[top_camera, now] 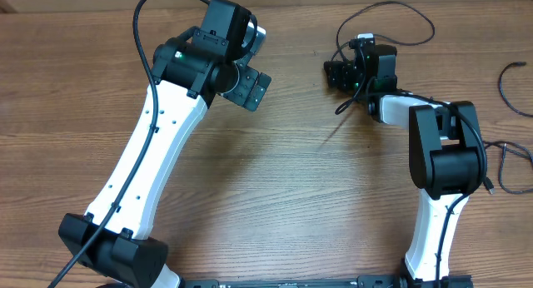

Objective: Untangle cables

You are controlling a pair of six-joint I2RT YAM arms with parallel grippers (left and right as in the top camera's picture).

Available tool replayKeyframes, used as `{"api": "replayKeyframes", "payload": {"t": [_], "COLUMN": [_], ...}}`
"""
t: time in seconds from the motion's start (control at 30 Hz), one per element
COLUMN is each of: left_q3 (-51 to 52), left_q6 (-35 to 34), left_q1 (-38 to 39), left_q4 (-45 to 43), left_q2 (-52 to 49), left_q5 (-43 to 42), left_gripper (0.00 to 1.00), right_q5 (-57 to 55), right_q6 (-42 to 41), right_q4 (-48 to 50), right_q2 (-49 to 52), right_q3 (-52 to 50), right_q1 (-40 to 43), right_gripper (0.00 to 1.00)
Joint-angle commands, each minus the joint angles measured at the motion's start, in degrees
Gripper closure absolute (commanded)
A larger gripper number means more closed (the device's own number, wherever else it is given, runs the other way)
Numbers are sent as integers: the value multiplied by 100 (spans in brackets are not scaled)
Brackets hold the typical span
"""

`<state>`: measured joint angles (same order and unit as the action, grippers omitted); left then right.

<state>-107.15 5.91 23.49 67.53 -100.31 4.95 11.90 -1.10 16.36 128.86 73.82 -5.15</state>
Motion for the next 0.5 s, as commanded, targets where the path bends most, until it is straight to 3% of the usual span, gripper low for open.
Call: {"api": "replayKeyframes", "payload": {"t": [0.0,0.2,0.47], "left_q3": [13,13,13], "left_q6": [-81,-81,-81], "left_q1": [-24,-24,-24], "left_q4": [-24,-24,-24], "left_q2": [-20,-20,-20], "left_q5": [-52,-52,-52], "left_gripper": [0,0,0], "right_q5": [-26,-28,-55], "right_q6": [122,125,669], "right_q4": [-52,-131,-173], "right_q2": [109,109,109], "right_q3": [103,103,103], "right_q1": [-15,-15,-7], "right_gripper": [27,54,77]}}
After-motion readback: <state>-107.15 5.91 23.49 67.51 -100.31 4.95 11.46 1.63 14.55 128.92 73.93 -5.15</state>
